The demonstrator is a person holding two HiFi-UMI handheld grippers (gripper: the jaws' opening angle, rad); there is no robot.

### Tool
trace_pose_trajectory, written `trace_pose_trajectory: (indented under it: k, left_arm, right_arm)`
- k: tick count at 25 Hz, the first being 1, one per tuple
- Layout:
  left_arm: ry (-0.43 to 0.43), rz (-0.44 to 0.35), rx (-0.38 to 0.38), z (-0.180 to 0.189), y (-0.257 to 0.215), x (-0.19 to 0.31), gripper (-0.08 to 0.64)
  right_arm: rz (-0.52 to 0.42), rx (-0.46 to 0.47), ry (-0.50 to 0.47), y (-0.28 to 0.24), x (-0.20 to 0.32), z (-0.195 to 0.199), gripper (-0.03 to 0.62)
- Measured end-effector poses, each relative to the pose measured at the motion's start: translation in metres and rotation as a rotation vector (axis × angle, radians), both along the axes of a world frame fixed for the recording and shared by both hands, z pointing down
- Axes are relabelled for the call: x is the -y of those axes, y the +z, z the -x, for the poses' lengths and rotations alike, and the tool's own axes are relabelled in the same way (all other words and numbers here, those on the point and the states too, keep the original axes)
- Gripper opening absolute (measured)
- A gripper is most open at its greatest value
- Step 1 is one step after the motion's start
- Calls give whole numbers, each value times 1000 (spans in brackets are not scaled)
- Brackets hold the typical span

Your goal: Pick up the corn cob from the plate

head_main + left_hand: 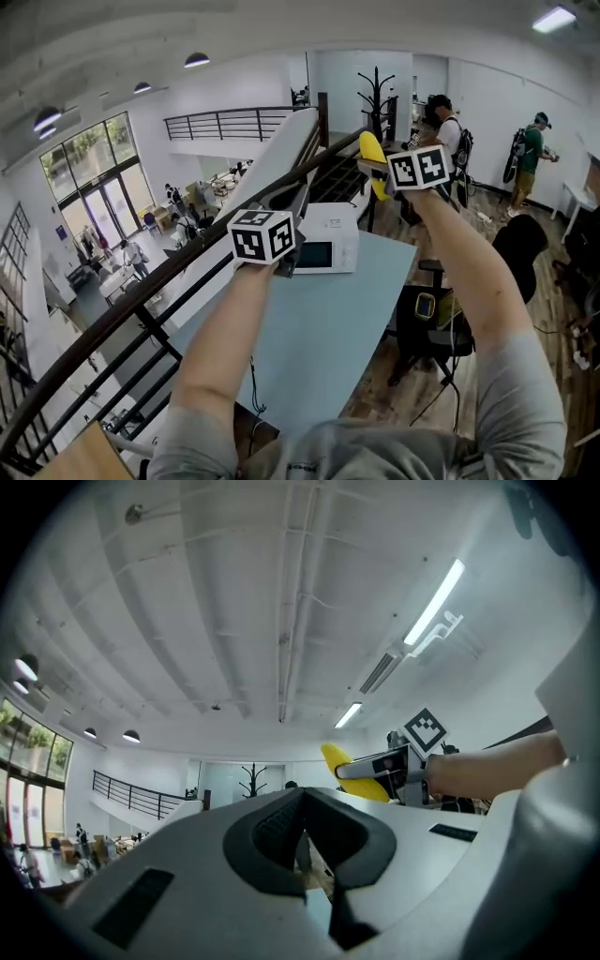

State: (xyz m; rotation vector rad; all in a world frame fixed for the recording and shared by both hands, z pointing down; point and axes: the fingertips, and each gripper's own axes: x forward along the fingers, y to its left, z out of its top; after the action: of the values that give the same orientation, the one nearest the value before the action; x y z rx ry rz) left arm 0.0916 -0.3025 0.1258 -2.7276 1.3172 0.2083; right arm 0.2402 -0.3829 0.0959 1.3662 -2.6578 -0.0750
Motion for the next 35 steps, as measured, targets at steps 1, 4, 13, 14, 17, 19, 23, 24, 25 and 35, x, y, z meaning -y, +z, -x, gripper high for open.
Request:
trace_pose_trajectory:
  k: [1,4,13,14,17,19,23,24,25,35]
  left_arm:
    - [-4,-9,9,-6,-6,-13,18]
    - [-16,-29,28,-18,-21,-43,18]
    - [-13,-70,61,-41,-47,-108,18]
    - [-9,-76,63,-42,-48,-114,18]
    - [3,-92,69,-41,-47,-129,18]
    - [11,-95,72,-38,-45,-138,18]
    - [31,-102,70,-21,-44,-156,18]
    - [37,-104,71,-15,-43,-159,18]
    - [44,-106,72,-7,-42,-162,18]
    - [138,-68,105,82,5,-174,18]
  right_arm:
    - [-10,4,-7,-5,-12,-6,267]
    - [-38,21,-31,-17,-43,-18,267]
    - [-104,80,-93,-42,-108,-38,267]
    - [-114,90,-95,-44,-113,-39,267]
    - [-141,126,-114,-51,-127,-39,267]
    - [-159,142,-144,-54,-139,-34,267]
    - [-211,131,-156,-61,-165,-23,267]
    - [-226,124,-157,-61,-172,-18,267]
    - [-238,115,-158,-60,-178,-11,267]
    - [-213,51,-175,4,-211,85,268]
